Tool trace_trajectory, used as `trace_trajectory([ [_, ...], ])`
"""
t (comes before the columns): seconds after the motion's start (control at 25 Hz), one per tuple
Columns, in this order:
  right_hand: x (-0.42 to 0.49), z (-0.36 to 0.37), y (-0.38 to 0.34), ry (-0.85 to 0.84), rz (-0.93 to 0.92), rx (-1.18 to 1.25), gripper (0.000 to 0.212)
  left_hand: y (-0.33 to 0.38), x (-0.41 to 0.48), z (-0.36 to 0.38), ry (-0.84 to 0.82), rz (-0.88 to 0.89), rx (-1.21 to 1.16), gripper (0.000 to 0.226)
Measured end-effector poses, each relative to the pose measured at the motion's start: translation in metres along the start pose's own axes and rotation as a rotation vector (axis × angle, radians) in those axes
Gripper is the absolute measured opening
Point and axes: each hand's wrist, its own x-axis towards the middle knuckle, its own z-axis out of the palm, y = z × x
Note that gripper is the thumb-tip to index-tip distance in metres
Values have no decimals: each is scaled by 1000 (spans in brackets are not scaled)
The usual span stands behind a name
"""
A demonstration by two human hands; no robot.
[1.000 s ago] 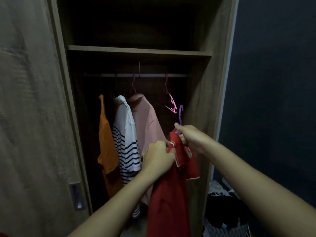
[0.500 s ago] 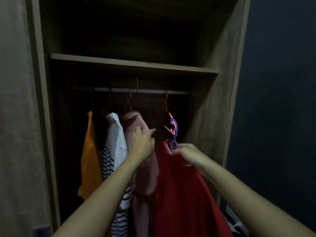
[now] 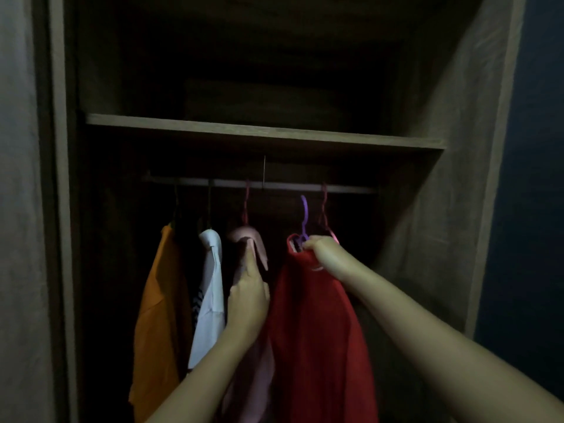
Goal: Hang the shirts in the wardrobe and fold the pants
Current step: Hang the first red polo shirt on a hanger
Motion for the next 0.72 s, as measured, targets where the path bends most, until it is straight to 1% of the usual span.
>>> trace_trajectory([
  [0.16,56,5,-31,17,-135,-127,38,14,5,-1,-60,42,-25,86],
  [0.24,81,5,-32,43,-126,-124,29,16,5,-1,-70,48,-49,86],
  [0.28,92,5,-30,51,-126,-139,28,17,5,-3,-74,55,-48,86],
  [0.44,127,7,-23,-6,-115,-254,37,17,7,-9,-84,75,6,86],
  [0.56,139,12,-8,-20,-107,-347,37,11,9,-7,-115,85,6,87],
  [0.64,140,16,-1,-14,-125,-426,36,8,9,-6,-112,87,-1,86],
  [0.72,138,16,-4,-40,-93,-441,37,7,10,-5,-96,101,-2,83],
])
